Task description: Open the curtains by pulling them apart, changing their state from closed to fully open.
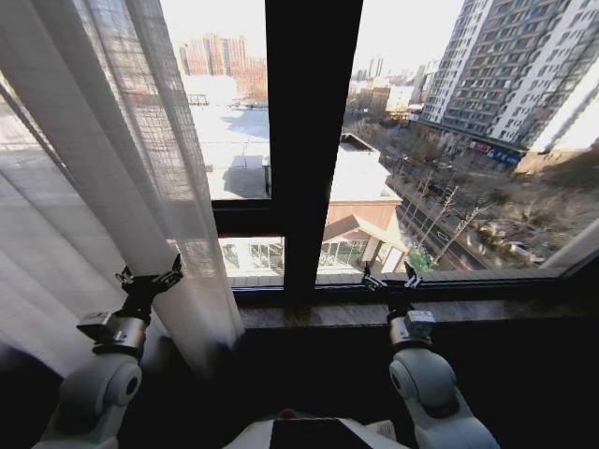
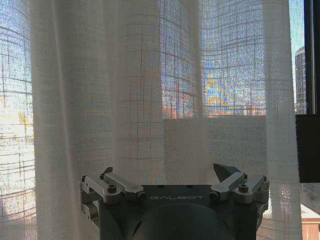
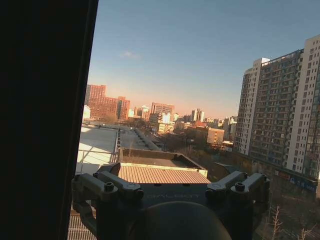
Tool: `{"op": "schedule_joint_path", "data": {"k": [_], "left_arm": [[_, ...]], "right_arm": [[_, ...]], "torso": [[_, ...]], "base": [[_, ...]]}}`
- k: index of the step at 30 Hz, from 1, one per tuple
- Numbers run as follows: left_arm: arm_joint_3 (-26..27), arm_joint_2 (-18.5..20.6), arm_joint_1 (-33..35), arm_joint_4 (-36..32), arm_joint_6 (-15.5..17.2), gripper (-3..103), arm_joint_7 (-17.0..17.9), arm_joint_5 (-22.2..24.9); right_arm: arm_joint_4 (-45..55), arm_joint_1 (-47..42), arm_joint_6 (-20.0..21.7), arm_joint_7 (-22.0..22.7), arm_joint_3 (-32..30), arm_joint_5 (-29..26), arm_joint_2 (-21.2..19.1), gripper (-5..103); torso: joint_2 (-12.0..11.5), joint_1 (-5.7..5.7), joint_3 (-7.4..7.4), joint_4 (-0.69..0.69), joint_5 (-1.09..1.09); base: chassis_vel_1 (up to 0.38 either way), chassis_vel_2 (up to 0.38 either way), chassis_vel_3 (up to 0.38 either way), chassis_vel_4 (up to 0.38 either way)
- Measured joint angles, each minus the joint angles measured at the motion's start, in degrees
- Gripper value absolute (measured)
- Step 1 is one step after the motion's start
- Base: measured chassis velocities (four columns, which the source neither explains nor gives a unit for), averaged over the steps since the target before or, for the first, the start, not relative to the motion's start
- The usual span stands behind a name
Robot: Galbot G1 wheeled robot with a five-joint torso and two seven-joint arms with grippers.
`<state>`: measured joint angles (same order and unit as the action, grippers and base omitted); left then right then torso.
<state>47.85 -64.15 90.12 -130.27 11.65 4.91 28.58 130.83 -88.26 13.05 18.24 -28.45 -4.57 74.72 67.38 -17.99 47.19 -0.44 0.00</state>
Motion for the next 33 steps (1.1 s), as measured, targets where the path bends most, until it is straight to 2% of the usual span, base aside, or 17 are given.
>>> {"op": "schedule_joint_path", "data": {"k": [1,2,3,4,8,10,13,14,15,16,19,20,23,24,25,27,33], "left_arm": [[-0.19,0.35,-0.57,1.18,-0.35,97,-1.02,0.12],[-0.47,0.57,-1.19,2.39,-0.98,91,-2.23,0.20],[-0.60,0.62,-1.45,2.94,-1.27,86,-2.76,0.20],[-0.60,0.62,-1.45,2.94,-1.27,86,-2.76,0.20],[-0.99,0.25,-2.03,4.79,-2.17,65,-6.16,0.68],[-0.95,0.06,-2.00,5.06,-2.46,65,-6.74,0.69],[-0.73,-0.98,-1.51,6.04,-3.99,48,-9.20,0.60],[-0.71,-1.20,-1.34,6.09,-4.24,48,-9.67,0.59],[-0.66,-1.47,-1.09,6.11,-4.63,43,-10.51,0.56],[-0.66,-1.47,-1.09,6.11,-4.63,43,-10.51,0.56],[-0.62,-1.60,-0.93,5.89,-5.07,27,-11.79,0.54],[-0.62,-1.60,-0.93,5.89,-5.07,27,-11.79,0.54],[-0.80,-1.65,-1.01,5.30,-5.03,11,-11.98,0.43],[-0.84,-1.72,-0.99,5.15,-5.00,11,-11.98,0.38],[-0.84,-1.84,-0.90,4.96,-4.98,6,-11.95,0.27],[-0.84,-1.97,-0.73,4.77,-4.97,2,-11.92,0.11],[-0.80,-2.61,0.21,3.40,-4.85,0,-11.72,-0.58]], "right_arm": [[-0.01,0.13,-0.03,0.00,0.06,0.23,0.10,100],[-0.01,0.30,-0.06,0.01,0.10,0.40,0.20,100],[-0.01,0.38,-0.09,0.02,0.10,0.51,0.27,100],[-0.01,0.38,-0.09,0.02,0.10,0.51,0.27,100],[-0.02,0.45,-0.13,0.09,0.42,1.04,0.53,100],[-0.02,0.43,-0.13,0.13,0.46,1.08,0.49,100],[0.14,0.26,-0.13,0.62,0.49,1.14,0.22,100],[0.20,0.26,-0.13,0.76,0.49,1.13,0.19,100],[0.28,0.28,-0.13,0.86,0.53,1.11,0.17,100],[0.28,0.28,-0.13,0.86,0.53,1.11,0.17,100],[0.60,0.47,-0.04,0.94,1.15,1.04,0.51,100],[0.60,0.47,-0.04,0.94,1.15,1.04,0.51,100],[0.90,0.44,0.03,0.94,1.63,1.02,1.06,100],[0.97,0.44,0.03,0.94,1.64,1.00,1.16,100],[1.04,0.44,0.04,0.94,1.64,0.96,1.23,100],[1.06,0.50,0.04,0.96,1.64,0.93,1.31,100],[1.58,0.62,0.04,0.20,2.07,1.67,1.45,100]], "torso": [[0.00,0.00,0.00,0.00,0.01],[0.00,0.00,0.00,0.00,0.00],[0.00,0.00,0.00,0.00,0.01],[0.00,0.00,0.00,0.00,0.01],[0.00,0.00,0.00,0.00,0.01],[0.00,0.00,0.00,0.00,0.01],[0.00,0.00,0.00,0.00,0.00],[0.00,0.00,0.00,0.00,0.01],[0.00,0.00,0.00,0.00,0.01],[0.00,0.00,0.00,0.00,0.01],[0.00,0.00,0.00,0.00,0.01],[0.00,0.00,0.00,0.00,0.01],[0.00,0.00,0.00,0.00,0.01],[0.00,0.00,0.00,0.00,0.01],[0.00,0.00,0.00,0.00,0.01],[0.00,0.00,0.00,0.00,0.01],[0.00,0.00,0.00,0.00,0.01]], "base": [[0.000,0.000,0.000,0.000],[0.000,0.000,0.000,0.000],[0.000,0.000,0.000,0.000],[0.000,0.000,0.000,0.000],[0.000,0.000,0.000,0.000],[0.000,0.000,0.000,0.000],[0.000,0.000,0.000,0.000],[0.000,0.000,0.000,0.000],[0.000,0.000,0.000,0.000],[0.000,0.000,0.000,0.000],[0.000,0.000,0.000,0.000],[0.000,0.000,0.000,0.000],[0.000,0.000,0.000,0.000],[0.000,0.000,0.000,0.000],[0.000,0.000,0.000,0.000],[0.000,0.000,0.000,0.000],[0.000,0.000,0.000,0.000]]}}
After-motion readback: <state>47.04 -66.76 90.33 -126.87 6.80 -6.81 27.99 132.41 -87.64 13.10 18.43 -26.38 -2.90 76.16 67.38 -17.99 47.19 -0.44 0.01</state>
